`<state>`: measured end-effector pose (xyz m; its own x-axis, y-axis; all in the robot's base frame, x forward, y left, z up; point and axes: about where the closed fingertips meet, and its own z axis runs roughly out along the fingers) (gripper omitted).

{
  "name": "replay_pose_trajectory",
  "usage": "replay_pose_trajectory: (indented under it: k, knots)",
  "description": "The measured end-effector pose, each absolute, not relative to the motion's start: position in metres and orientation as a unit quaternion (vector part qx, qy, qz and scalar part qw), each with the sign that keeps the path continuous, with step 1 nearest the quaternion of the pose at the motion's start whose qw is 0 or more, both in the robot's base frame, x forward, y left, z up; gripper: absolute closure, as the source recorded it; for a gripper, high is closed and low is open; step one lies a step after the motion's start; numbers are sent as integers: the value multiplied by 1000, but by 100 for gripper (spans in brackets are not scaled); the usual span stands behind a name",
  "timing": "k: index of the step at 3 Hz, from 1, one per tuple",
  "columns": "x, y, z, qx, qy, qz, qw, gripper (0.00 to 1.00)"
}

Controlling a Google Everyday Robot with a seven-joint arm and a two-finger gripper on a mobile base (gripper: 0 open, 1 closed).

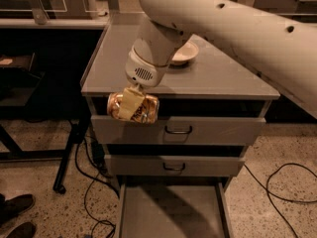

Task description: Place orange can into bottom drawer

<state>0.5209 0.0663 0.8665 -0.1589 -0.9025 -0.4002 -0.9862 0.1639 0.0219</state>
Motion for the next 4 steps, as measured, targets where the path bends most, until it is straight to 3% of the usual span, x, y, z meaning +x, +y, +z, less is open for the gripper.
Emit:
replay_pose_trajectory:
  k: [3,4]
  knots:
    - [491,61,713,-550,806,206,71,100]
    - [489,61,705,-545,808,212,68,100]
